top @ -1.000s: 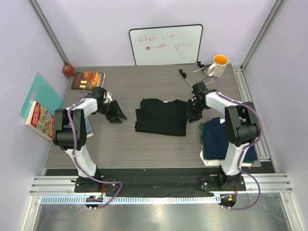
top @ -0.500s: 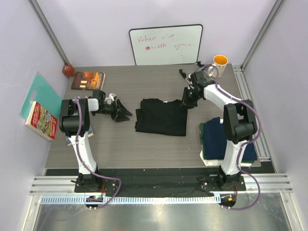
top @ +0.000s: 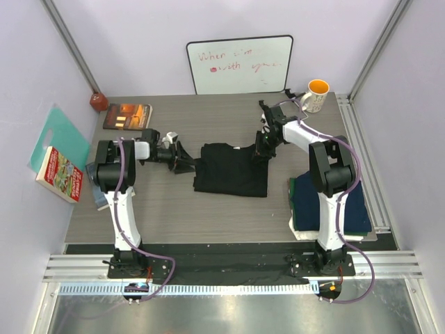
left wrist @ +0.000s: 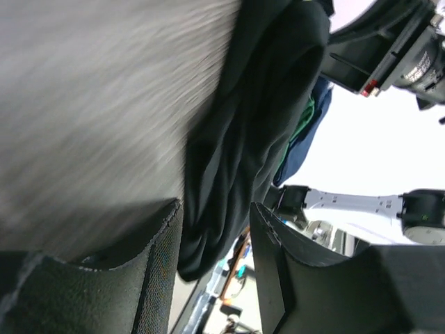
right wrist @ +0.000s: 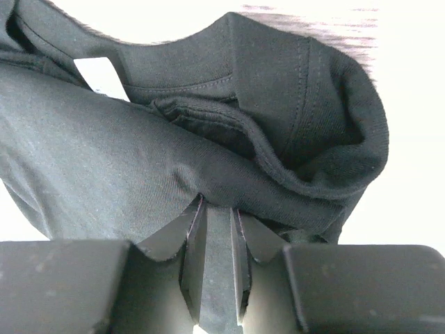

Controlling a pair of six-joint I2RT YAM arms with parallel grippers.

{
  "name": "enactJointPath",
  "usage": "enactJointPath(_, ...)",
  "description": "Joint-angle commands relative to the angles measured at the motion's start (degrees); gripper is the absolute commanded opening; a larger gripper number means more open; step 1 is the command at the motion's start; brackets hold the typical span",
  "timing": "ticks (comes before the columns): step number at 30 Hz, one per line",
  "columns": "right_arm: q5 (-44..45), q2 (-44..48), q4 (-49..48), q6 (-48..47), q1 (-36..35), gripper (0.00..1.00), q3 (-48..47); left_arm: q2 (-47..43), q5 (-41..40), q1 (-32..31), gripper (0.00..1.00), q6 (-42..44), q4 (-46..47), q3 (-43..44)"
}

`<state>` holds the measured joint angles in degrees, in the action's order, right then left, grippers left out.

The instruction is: Fold and stack the t-shirts

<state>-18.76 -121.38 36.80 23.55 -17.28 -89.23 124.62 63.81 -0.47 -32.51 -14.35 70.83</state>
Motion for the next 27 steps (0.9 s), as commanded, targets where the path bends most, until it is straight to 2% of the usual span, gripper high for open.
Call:
enactJointPath(1, 2.41, -4.56, 4.69, -1.49, -0.92, 0.24, -0.68, 4.66, 0.34, -2.17, 0.46, 0.08, 2.39, 2.03)
enactJointPath(9, 3.82, -6.41, 6.62, -1.67, -0.92, 0.24, -2.52, 6.69, 1.31, -5.94, 0.47, -0.89, 3.10, 4.32)
enactJointPath(16, 3.74, -7.38, 7.06, -1.40, -0.92, 0.23, -3.14, 5.20, 2.28, -6.74, 0.46, -1.67, 5.73, -0.60)
enactJointPath(27, 3.12, -8.17, 7.15, -1.31, -1.00, 0.23, -3.49, 7.74, 2.02, -12.70, 0.46, -3.78, 6.88, 2.03)
